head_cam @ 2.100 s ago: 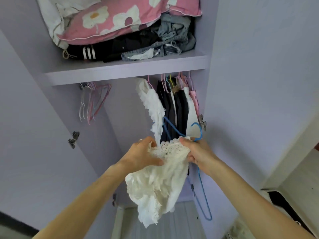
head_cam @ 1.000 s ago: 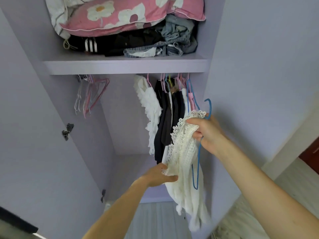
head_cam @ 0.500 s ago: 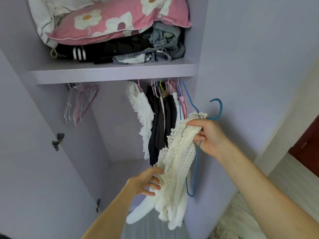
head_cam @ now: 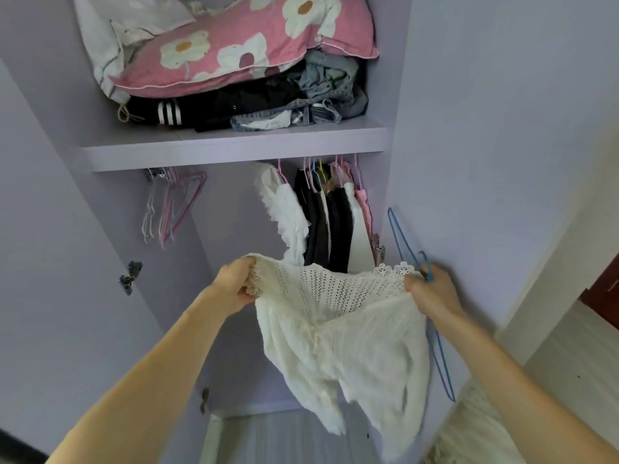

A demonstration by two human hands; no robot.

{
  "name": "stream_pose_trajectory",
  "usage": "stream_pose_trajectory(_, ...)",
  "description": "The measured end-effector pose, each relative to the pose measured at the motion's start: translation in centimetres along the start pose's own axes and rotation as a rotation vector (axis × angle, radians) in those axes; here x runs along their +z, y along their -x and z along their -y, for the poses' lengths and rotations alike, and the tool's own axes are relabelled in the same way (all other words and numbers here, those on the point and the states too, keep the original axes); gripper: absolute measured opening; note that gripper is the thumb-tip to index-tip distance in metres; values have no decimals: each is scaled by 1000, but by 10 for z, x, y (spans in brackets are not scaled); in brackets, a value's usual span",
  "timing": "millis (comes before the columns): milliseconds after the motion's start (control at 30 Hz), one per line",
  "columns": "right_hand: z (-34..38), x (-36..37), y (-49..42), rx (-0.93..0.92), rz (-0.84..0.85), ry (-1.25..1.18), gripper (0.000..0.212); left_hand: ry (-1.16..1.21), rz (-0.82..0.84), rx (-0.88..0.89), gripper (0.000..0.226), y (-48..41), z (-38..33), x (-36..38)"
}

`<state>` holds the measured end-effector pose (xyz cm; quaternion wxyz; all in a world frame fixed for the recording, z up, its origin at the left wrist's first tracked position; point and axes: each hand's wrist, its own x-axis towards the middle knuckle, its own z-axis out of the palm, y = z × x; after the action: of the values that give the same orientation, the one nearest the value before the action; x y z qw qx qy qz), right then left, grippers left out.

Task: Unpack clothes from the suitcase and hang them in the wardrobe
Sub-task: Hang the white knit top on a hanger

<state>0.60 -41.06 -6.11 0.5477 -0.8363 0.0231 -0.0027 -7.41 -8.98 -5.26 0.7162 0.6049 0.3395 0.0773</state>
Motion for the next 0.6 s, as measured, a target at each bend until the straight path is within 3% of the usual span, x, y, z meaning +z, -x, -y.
stream_pose_trajectory(100,-6,6,-2,-30,-9,176,25,-289,-37,131,18,13,-35,1)
stream_pose_trajectory(167,-10,9,-4,-42,4,219,21,-433,27,117,19,26,-53,3)
stream_pose_trajectory(267,-8,14,-7,-32,5,195,15,-597,123,128,28,40,-70,13)
stream_pose_trajectory(333,2,16,-8,-52,-39,154,17,-692,81,267,34,43,-77,22)
stream_pose_trajectory(500,51,15,6,22,-147,-422,46,-745,34,450,46,50,-85,45)
stream_pose_trajectory(600,86,8,19,92,-85,-706,46,-782,27,512,54,57,-89,55)
